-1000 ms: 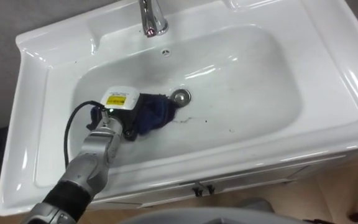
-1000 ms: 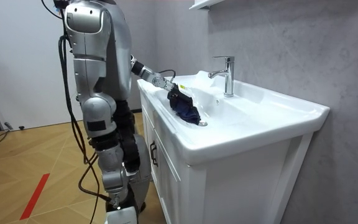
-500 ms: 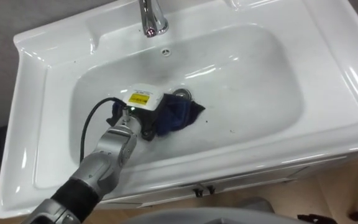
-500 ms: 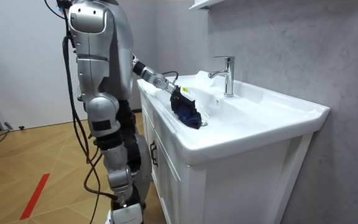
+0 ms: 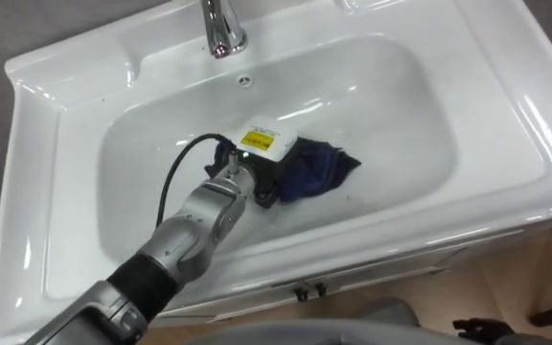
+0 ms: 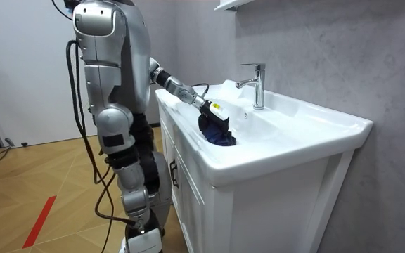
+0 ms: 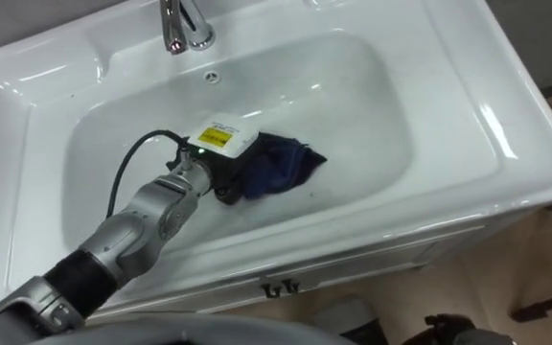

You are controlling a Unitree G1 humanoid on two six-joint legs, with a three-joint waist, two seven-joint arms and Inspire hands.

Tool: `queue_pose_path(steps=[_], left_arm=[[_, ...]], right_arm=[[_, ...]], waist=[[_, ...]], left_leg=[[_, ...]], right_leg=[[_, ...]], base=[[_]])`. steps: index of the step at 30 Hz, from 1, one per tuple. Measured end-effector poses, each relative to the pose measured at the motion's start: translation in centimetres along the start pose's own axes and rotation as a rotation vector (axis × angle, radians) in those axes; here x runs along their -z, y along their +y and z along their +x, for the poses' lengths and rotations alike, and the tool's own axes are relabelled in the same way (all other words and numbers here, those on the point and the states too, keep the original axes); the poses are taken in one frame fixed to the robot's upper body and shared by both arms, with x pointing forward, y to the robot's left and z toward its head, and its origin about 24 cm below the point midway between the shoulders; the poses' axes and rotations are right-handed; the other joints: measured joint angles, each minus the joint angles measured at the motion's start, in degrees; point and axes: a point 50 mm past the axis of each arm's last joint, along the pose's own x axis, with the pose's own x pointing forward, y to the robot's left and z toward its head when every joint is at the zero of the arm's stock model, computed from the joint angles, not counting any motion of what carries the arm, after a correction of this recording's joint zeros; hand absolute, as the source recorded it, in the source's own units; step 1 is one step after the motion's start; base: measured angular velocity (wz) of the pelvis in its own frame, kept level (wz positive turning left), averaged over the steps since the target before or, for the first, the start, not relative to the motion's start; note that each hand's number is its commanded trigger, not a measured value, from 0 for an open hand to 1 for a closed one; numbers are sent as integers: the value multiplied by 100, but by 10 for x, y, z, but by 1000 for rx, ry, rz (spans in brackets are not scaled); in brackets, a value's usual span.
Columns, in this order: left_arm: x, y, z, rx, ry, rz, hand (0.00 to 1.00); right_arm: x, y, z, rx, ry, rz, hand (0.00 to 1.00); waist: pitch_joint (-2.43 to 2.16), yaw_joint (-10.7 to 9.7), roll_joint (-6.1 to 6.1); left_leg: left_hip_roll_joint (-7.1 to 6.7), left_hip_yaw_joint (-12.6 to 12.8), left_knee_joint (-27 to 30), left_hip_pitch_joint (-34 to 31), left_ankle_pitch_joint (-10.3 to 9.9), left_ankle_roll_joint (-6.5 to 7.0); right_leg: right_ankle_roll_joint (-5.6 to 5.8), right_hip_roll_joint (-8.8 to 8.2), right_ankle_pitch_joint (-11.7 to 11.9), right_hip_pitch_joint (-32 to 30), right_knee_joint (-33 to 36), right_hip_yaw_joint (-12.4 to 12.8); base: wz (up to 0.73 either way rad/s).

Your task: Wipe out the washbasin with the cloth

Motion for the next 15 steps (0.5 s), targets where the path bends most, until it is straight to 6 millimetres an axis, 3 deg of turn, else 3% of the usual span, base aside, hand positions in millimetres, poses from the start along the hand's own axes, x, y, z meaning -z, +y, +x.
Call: queue_pose_path(steps=[9,15], left_arm=[[-3,9,6,-10,-56,-71,100],[-40,50,18,-118,-219,-142,100]], right_arm=[[-3,0,0,2,-3,-49,0],[0,1,0,-6,13,-65,0]], waist=[[0,-32,0],[-6,-82,28]], left_leg=[[19,27,38,-8,-33,18],[58,129,170,-33,-128,52]], right_leg=[[-8,7,10,-28,33,49],[21,0,25,-22,77,13]], base=[[-3],[-2]])
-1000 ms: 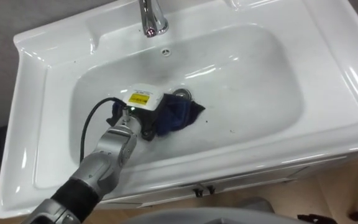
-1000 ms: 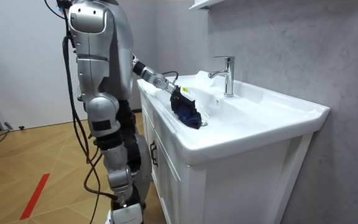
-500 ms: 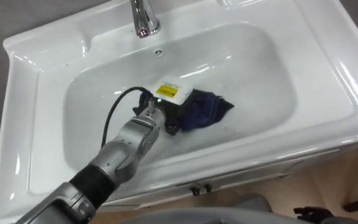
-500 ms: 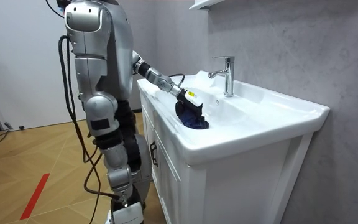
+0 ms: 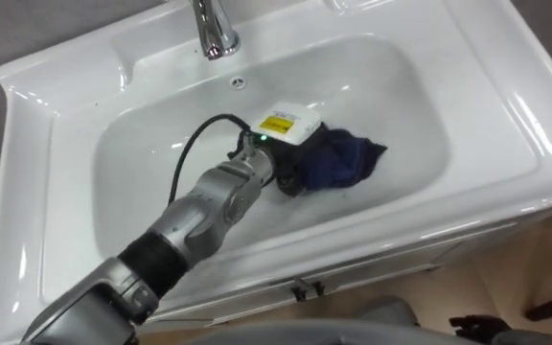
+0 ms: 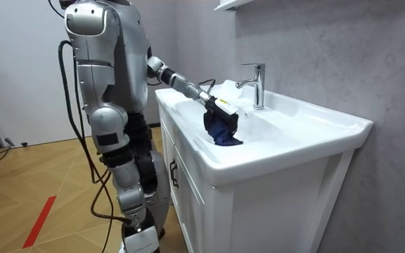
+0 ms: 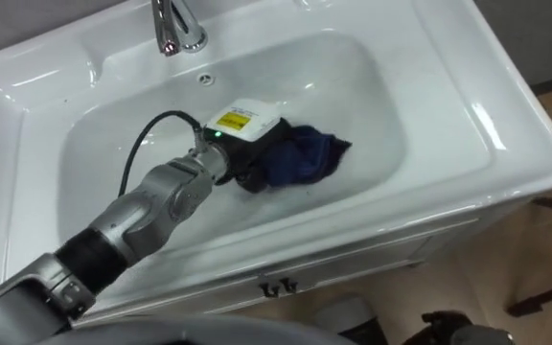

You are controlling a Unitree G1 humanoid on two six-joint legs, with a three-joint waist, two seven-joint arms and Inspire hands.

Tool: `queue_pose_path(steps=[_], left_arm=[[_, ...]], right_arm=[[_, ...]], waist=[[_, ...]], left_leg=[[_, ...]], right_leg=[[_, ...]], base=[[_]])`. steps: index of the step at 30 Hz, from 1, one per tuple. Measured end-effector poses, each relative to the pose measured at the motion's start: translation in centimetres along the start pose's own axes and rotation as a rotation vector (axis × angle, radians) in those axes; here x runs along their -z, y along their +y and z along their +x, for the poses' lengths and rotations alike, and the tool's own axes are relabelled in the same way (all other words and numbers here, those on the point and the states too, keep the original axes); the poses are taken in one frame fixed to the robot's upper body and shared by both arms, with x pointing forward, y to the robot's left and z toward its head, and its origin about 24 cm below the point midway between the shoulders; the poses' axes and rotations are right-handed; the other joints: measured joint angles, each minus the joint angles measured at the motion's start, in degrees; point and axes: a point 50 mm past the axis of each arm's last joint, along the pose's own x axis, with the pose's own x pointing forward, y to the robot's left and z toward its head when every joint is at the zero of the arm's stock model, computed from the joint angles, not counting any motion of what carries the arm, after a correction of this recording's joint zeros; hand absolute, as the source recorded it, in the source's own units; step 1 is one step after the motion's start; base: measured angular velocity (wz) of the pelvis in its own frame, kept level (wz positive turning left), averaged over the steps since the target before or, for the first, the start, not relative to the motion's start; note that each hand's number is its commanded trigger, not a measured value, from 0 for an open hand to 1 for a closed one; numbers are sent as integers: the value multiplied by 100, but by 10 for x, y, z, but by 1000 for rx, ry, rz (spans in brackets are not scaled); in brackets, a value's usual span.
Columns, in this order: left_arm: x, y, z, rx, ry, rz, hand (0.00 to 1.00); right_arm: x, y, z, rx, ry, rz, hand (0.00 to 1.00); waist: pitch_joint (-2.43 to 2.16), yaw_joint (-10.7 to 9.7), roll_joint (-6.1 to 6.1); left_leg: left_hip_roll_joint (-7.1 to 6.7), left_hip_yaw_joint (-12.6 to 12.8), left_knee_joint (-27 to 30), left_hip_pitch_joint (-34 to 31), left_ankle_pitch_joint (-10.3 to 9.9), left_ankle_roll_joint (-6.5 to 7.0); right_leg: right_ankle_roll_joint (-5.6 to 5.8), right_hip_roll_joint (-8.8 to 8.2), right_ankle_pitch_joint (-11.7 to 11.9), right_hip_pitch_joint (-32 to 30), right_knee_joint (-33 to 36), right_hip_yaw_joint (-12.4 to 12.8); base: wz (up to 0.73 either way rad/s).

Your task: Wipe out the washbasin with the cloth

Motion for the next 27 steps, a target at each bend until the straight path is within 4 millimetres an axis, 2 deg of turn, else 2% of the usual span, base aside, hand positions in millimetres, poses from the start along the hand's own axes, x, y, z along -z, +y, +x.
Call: queue_pose_path(steps=[4,12,16,20,24,27], left_arm=[[-23,17,9,-51,-112,-37,100],[-32,20,7,-48,-168,-151,100],[-35,21,7,-37,-178,-166,100],[-39,27,5,-58,-205,-159,100],[-42,30,4,-68,-216,-157,100],[-40,29,4,-65,-207,-155,100]], right_arm=[[1,1,0,-8,5,2,0],[1,4,0,-29,10,-2,0],[-2,10,2,-41,4,-4,0],[-4,17,3,-56,11,-38,0],[-7,18,3,-57,14,-44,0],[-8,17,3,-51,16,-59,0]], waist=[[-14,-125,21],[-3,-91,-12],[-14,-67,-81],[-12,-28,-215],[-34,4,-314],[-42,38,-310]], left_leg=[[1,63,-12,68,0,6],[-6,69,-56,109,2,7],[-8,8,-44,45,2,7],[-10,-4,-39,13,2,6],[-5,3,6,-59,1,6],[3,-5,9,-119,1,6]], right_leg=[[23,2,24,65,-70,66],[23,-4,24,43,-66,131],[22,3,25,18,-58,53],[22,4,25,-8,-67,37],[21,8,26,-54,-65,36],[14,12,35,-116,-20,-6]], base=[[-8],[-5],[9],[1],[0],[5]])
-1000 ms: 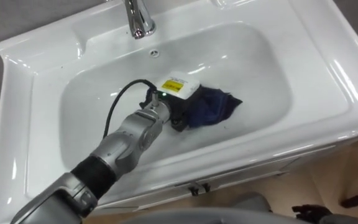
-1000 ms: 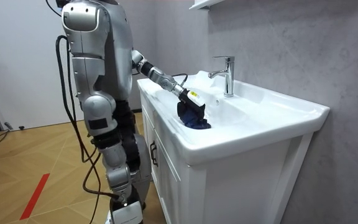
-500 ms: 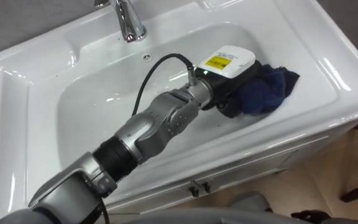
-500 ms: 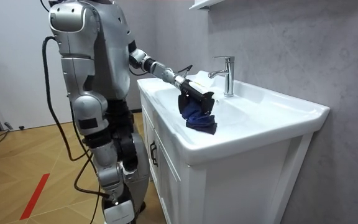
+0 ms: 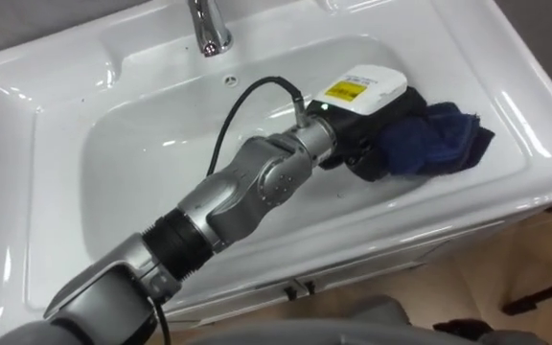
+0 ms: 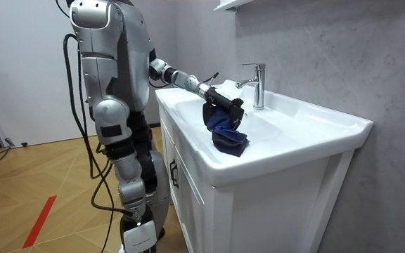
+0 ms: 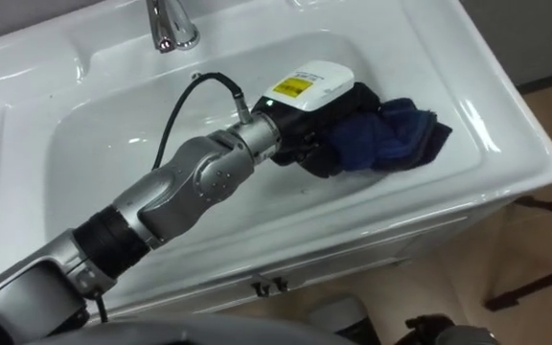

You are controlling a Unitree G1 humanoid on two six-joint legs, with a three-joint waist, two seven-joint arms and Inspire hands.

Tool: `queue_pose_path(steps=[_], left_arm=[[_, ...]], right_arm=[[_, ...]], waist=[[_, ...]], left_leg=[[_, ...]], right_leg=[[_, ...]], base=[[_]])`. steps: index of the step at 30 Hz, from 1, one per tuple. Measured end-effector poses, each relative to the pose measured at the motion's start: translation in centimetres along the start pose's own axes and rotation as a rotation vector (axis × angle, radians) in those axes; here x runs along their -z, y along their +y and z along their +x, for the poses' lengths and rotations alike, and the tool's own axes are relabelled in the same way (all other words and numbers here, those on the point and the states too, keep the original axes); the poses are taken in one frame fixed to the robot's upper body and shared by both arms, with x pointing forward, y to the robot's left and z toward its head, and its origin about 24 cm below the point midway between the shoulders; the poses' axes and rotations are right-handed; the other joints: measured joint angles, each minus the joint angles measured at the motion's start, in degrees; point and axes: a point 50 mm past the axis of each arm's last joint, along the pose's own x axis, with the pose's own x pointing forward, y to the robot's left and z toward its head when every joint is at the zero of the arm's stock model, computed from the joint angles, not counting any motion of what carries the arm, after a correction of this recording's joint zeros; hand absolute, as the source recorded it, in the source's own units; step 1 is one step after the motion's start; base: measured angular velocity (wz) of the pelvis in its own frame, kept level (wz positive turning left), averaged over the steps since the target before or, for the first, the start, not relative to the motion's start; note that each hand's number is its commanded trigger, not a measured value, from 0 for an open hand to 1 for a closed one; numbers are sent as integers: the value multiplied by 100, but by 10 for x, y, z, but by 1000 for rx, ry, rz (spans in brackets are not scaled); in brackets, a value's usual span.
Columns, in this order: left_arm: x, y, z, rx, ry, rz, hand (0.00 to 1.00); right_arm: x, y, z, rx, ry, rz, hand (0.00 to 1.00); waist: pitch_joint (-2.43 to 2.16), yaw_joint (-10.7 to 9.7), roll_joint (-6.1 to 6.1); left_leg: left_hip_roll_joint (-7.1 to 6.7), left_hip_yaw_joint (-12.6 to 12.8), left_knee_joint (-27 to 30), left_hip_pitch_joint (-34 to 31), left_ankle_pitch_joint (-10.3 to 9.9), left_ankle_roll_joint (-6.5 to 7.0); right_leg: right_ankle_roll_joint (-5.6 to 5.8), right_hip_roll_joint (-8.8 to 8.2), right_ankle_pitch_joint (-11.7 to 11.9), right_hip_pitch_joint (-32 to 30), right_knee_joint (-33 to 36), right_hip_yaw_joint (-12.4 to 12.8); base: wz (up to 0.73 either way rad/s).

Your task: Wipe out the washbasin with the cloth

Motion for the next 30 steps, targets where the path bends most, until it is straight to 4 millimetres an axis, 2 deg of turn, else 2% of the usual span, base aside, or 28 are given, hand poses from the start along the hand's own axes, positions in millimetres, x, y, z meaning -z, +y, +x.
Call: queue_pose_path(steps=[9,14,17,20,30], left_arm=[[13,-7,-2,54,73,3,100],[37,-34,-13,152,200,-31,100],[64,-51,-28,185,335,-107,100],[79,-57,-37,194,413,-145,100],[111,-66,-54,193,559,-241,100]], right_arm=[[-1,1,0,-10,5,-18,0],[0,2,0,-9,20,-17,0],[1,1,0,-5,20,-29,0],[0,0,-1,3,28,-47,0],[1,0,-1,10,28,-50,0]], waist=[[-3,50,1],[-8,53,13],[-9,140,8],[-10,212,4],[-11,349,-26]], left_leg=[[26,15,52,64,-2,3],[56,31,74,136,-10,14],[96,115,88,173,-8,14],[96,125,90,175,0,24],[92,138,90,265,0,22]], right_leg=[[0,6,26,72,55,-18],[-9,34,33,141,60,0],[-18,60,39,131,48,120],[-8,61,29,119,50,155],[-9,70,32,215,3,199]], base=[[0],[-2],[-15],[-5],[-1]])
